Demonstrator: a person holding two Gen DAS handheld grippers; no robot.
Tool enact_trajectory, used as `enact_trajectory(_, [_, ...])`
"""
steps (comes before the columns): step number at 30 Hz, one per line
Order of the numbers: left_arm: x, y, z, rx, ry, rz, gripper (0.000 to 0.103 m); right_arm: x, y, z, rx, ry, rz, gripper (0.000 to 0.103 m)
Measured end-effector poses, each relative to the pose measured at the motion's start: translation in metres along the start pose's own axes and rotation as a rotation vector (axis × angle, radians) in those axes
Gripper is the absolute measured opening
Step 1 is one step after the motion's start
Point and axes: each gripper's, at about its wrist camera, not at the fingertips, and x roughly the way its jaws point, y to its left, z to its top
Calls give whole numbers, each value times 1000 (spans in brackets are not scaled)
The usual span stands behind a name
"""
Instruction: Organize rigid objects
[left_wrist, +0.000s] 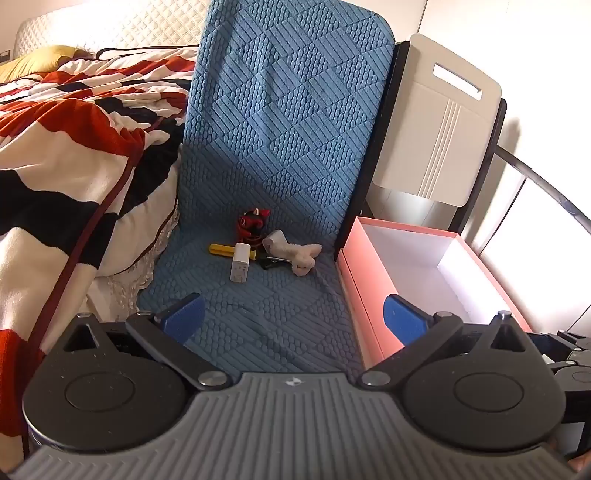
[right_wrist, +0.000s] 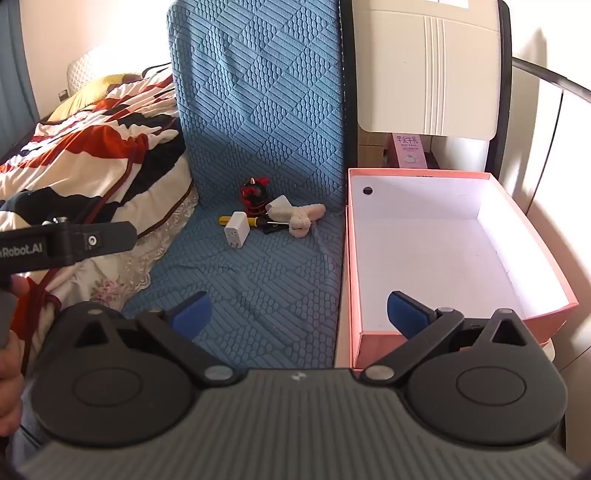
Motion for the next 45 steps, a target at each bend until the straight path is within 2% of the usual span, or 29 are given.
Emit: enact_trajectory(45, [3, -9, -2, 28, 8, 13, 103, -2, -4, -6, -10, 4, -2, 103])
